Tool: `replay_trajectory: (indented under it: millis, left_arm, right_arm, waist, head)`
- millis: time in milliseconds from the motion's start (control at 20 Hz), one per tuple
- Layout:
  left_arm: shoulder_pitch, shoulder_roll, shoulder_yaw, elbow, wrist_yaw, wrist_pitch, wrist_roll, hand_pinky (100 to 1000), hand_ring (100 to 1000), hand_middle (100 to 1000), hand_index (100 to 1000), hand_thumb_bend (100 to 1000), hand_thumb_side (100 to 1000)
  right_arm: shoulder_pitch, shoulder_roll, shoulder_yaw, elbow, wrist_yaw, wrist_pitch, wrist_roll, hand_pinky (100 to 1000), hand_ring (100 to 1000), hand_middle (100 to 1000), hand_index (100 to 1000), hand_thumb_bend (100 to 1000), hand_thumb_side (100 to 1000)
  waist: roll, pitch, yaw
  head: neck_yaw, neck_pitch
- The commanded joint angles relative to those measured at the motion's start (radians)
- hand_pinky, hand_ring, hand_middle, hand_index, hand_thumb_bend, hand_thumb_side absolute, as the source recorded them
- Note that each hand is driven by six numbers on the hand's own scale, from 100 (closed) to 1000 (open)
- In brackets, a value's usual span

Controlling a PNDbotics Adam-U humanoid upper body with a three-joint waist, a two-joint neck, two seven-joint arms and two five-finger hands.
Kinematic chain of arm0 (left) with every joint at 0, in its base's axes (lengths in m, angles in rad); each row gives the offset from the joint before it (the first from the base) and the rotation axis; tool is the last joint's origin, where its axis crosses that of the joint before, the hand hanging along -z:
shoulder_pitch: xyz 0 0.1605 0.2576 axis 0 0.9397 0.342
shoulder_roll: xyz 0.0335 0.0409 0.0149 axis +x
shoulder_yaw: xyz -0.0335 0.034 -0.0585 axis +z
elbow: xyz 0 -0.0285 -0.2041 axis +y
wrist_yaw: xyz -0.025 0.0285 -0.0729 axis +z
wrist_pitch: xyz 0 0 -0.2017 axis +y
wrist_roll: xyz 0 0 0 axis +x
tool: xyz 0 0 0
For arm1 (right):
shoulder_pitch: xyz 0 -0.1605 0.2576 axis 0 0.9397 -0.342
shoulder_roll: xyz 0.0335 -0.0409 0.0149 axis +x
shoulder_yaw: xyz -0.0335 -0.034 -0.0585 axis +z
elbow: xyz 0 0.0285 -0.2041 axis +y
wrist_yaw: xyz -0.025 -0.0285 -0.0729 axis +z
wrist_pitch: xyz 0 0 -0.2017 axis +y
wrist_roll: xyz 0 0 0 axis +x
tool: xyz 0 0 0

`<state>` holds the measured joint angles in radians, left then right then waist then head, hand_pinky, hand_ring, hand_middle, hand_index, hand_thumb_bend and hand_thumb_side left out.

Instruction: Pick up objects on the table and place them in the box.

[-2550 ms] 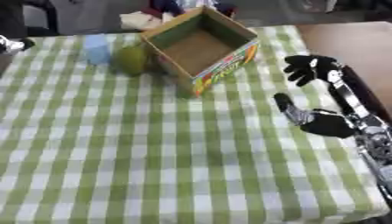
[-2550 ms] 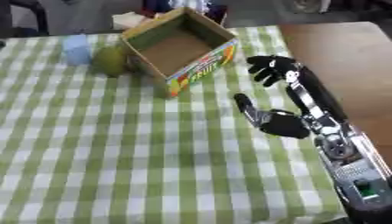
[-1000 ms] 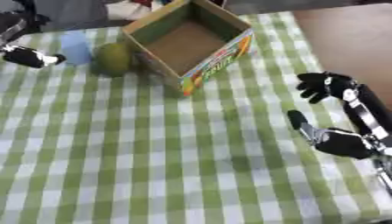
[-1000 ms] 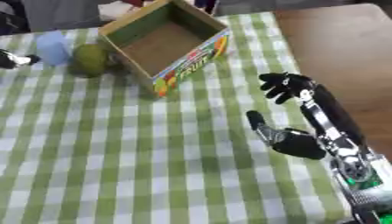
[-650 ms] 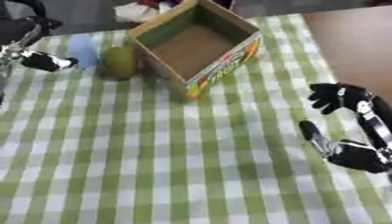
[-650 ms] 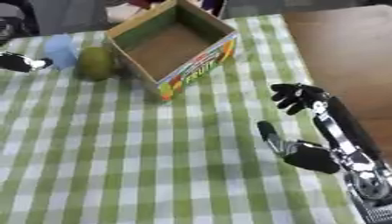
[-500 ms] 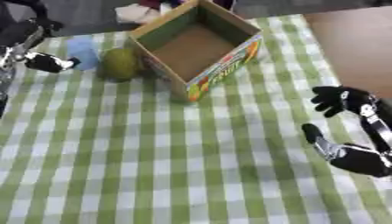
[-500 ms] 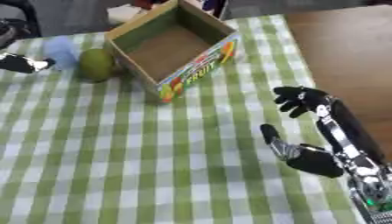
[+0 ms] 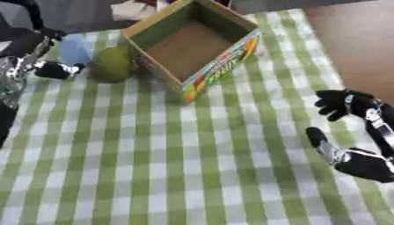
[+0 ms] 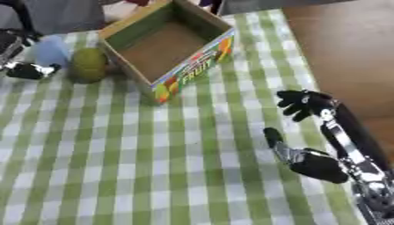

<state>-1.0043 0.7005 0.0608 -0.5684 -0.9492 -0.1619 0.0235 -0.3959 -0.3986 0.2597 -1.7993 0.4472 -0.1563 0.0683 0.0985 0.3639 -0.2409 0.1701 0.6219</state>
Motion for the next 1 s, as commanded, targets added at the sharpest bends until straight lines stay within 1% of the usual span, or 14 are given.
replay_trajectory:
  millis: [50, 250, 400, 700, 1000]
  left_arm:
    - [-0.017, 0.018, 0.01, -0.001, 0.009, 0.017, 0.028, 765, 800, 804, 932, 444, 415]
    - [-0.017, 0.021, 0.012, -0.011, 0.024, 0.02, 0.076, 766, 791, 786, 924, 436, 411]
    - [-0.019, 0.026, 0.01, -0.025, 0.037, 0.01, 0.089, 768, 783, 772, 918, 437, 408]
    - [-0.017, 0.036, 0.009, -0.038, 0.058, 0.0, 0.071, 772, 783, 776, 922, 436, 412]
    - [-0.015, 0.039, 0.013, -0.019, 0.064, 0.006, 0.031, 779, 795, 800, 935, 425, 418]
  right_arm:
    - [-0.015, -0.006, -0.002, -0.015, 0.004, -0.003, -0.002, 582, 657, 672, 853, 265, 517]
    - [-0.015, -0.005, -0.003, -0.014, 0.005, -0.002, -0.003, 582, 657, 672, 853, 259, 521]
    - [-0.013, -0.004, -0.003, -0.013, 0.005, -0.003, -0.004, 582, 657, 672, 853, 256, 520]
    - [-0.011, -0.006, -0.004, -0.01, 0.005, -0.003, -0.005, 582, 657, 672, 853, 252, 521]
    - [-0.014, -0.005, -0.004, -0.011, 0.006, -0.004, -0.005, 581, 657, 672, 853, 249, 523]
  waist:
    - [-0.001, -0.014, -0.002]
    - [0.002, -0.012, -0.005]
    - [0.004, -0.015, -0.002]
    - [0.007, -0.023, 0.001]
    - [0.011, -0.01, -0.014]
  head:
    - [0.002, -0.018]
    - [0.0, -0.016]
    - [-0.001, -0.014]
    - [-0.003, -0.015]
    - [-0.004, -0.026]
